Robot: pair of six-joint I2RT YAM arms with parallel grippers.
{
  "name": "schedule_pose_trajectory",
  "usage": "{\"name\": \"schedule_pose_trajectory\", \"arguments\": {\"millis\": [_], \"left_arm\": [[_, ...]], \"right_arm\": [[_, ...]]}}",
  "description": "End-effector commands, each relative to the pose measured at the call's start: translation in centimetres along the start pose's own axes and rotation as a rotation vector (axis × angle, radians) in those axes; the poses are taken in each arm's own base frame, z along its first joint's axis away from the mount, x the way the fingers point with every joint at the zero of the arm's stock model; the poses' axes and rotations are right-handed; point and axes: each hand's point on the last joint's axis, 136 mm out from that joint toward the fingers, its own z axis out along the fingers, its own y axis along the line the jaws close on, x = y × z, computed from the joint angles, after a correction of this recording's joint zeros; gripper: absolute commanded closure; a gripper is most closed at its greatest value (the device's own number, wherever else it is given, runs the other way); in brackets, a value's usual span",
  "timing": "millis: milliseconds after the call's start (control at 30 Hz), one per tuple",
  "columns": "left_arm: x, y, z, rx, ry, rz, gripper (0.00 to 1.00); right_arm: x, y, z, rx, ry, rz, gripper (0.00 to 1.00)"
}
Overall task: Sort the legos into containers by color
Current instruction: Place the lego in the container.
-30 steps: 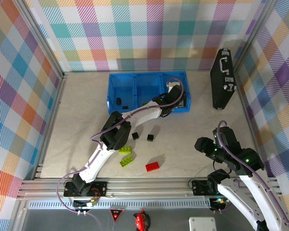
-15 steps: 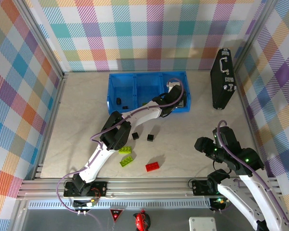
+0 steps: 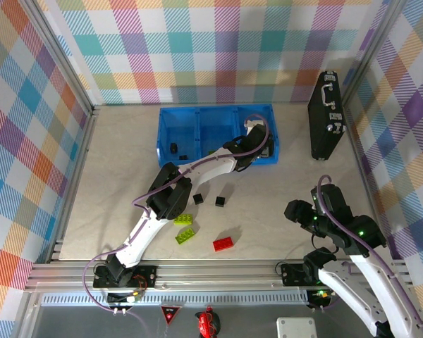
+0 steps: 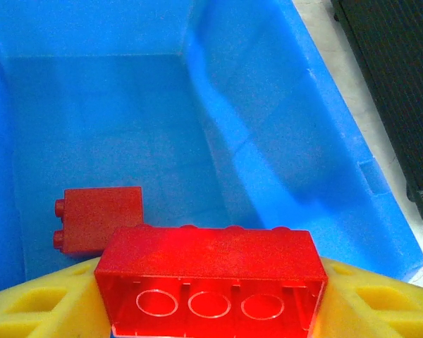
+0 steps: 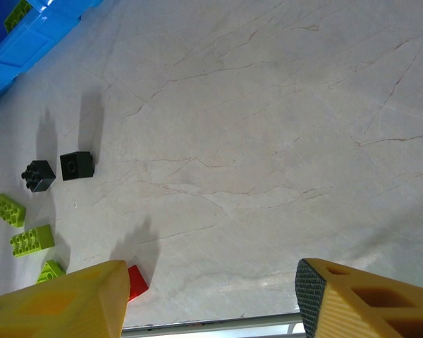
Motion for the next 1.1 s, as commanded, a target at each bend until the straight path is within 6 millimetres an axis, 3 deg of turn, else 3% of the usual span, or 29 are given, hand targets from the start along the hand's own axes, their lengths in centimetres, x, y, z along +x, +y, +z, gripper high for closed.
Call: {"name": "schedule_pose_trajectory", "arguments": {"millis": [0,267,500,833,1067], "left_arm": [[-2.8,-1.4,-2.8,0.032,-0.049,-0.002,0.31],[-3.0,-1.3,-3.0,0.029,-0.055,0.004,0.25],[-3.7,-1.8,-3.9,0.053,-0.063,0.005,0.31],[-6.5,-2.4,-8.6,0.088,-0.104,0.069,0.32],[-6.2,0.2,-12.0,0.031,-0.066,0.158,0.3]], "right_arm": [[-0.5,0.1,-0.9,-0.003,-0.023,-0.008,0.35],[-0.5,0.1,-1.0,-0.006,-0.026,-0.008,0.35],[-0.4,0.1,-0.9,-0.006,-0.02,-0.011,0.35],[0.2,1.0,0.6,-0.009,0.058,-0.046,0.36],[0.9,2.5,2.5,-0.046,0.141,-0.04,0.38]]}}
